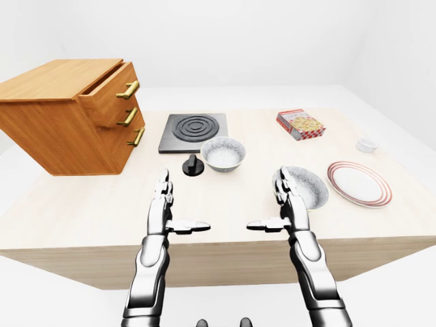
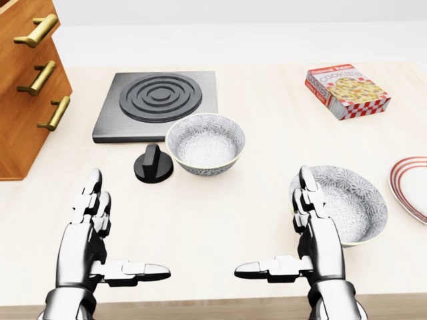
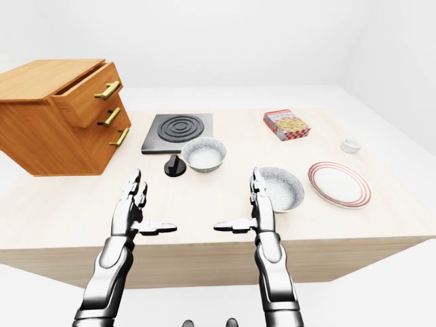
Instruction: Pick the akita bowl from table center and place it on the plate.
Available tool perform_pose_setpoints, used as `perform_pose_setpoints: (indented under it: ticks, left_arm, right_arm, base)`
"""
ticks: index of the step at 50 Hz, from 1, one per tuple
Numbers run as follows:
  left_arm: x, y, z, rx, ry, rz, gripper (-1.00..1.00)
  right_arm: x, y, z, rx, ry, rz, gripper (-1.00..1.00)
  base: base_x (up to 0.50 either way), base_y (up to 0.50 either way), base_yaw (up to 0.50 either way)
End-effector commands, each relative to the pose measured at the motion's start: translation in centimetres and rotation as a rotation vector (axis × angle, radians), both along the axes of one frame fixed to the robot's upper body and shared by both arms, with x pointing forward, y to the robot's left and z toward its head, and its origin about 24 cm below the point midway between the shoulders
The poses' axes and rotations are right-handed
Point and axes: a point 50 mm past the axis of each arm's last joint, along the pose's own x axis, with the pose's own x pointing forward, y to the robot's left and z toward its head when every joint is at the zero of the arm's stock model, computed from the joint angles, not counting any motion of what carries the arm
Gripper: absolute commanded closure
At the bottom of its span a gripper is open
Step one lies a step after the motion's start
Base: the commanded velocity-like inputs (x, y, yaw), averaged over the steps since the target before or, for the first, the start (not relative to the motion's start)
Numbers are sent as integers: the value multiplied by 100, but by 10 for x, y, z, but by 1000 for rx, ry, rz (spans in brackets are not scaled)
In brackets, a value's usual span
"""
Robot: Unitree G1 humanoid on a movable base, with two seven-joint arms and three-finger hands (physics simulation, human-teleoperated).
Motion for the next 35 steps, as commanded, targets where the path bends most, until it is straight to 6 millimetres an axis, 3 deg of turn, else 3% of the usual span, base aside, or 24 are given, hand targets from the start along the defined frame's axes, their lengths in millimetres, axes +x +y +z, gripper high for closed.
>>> perform_pose_setpoints:
  ticks: [1,11,21,29,35]
  left_arm:
    - [3,10,5,13,-9,3,-100]
    - [10,11,5,38,-8,3,-100]
    - [42,19,33,106,-52,30,-100]
    - [58,21,49,116,-91,37,-100]
    - [57,20,49,120,-94,31,-100]
  right_arm:
    - [3,-6,-1,3,7,3,-100]
    - [12,-2,7,-9,7,14,-100]
    - [40,-6,56,-49,-149,8,-100]
    - [54,-3,78,-48,-218,23,-100]
    - [56,1,80,-32,-224,30,-100]
  base:
    - [0,0,0]
    - [0,0,0]
    - [0,0,0]
    - [0,0,0]
    - [0,-11,0]
